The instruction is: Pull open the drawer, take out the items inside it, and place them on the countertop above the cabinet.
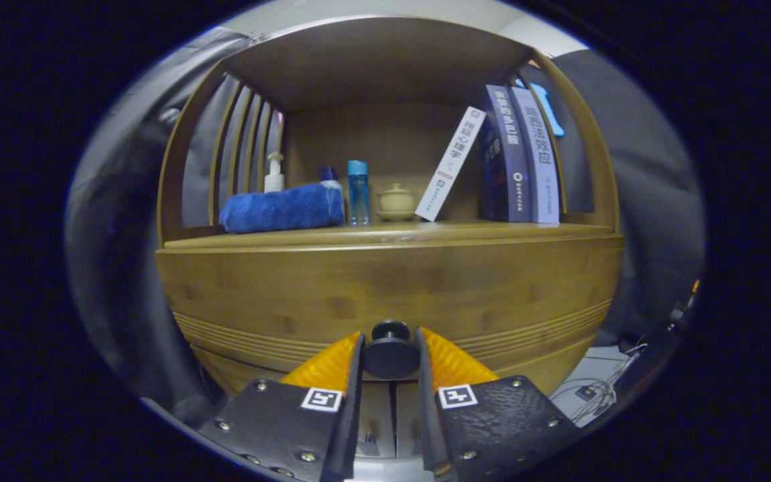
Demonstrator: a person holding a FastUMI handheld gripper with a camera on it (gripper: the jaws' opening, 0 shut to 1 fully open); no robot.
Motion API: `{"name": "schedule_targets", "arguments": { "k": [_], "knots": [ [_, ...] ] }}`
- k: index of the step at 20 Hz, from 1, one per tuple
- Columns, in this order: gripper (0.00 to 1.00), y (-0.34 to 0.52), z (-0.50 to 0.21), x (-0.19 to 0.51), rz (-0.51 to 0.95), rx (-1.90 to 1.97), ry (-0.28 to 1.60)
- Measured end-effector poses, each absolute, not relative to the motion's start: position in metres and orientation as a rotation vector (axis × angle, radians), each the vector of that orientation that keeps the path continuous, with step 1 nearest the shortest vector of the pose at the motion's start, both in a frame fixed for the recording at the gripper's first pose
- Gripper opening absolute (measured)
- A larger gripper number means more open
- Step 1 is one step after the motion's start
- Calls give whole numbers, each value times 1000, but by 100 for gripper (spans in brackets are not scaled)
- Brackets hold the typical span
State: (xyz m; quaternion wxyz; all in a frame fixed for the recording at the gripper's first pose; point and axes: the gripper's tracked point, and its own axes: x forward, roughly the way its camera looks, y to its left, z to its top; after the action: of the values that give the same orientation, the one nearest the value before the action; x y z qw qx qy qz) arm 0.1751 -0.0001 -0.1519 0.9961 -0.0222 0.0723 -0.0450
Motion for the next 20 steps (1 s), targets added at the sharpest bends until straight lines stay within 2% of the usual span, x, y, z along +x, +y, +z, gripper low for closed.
{"name": "schedule_targets", "arguments": {
  "k": [2,4,20],
  "knots": [
    [38,1,-155,173,-67,-109,184],
    [31,4,-156,166,-47,-72,207],
    [32,12,-159,16,-38,-74,269]
  ]
}}
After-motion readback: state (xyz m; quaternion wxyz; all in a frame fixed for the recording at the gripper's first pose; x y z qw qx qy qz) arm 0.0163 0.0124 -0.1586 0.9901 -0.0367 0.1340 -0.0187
